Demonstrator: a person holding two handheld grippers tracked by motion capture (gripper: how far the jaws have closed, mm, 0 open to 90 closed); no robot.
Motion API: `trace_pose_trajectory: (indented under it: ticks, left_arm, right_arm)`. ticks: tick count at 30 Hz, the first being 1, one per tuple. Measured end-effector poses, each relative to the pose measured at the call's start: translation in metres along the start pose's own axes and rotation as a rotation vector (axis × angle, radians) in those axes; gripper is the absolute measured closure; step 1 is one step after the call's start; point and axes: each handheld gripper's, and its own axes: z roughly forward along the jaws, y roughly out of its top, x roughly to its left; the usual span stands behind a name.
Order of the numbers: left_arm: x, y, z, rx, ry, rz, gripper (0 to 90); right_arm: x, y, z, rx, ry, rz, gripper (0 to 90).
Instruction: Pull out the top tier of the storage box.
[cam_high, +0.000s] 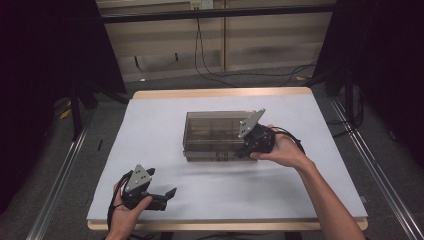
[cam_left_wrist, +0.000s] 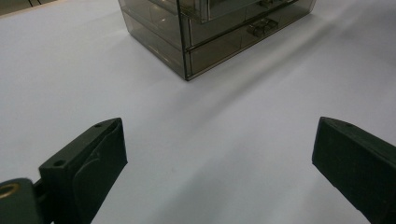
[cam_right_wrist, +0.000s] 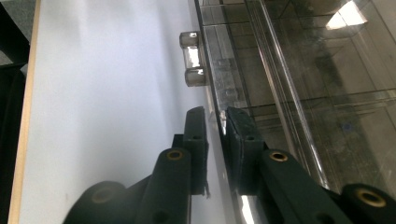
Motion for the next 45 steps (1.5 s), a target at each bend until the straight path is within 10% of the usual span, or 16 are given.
trace_pose_trajectory:
  ticks: [45]
  left_arm:
    - [0.001, 0.0, 0.0, -0.005, 0.0, 0.0, 3.1]
  right_arm:
    - [0.015, 0.004, -0.004, 0.093, 0.091, -0.054, 87.8]
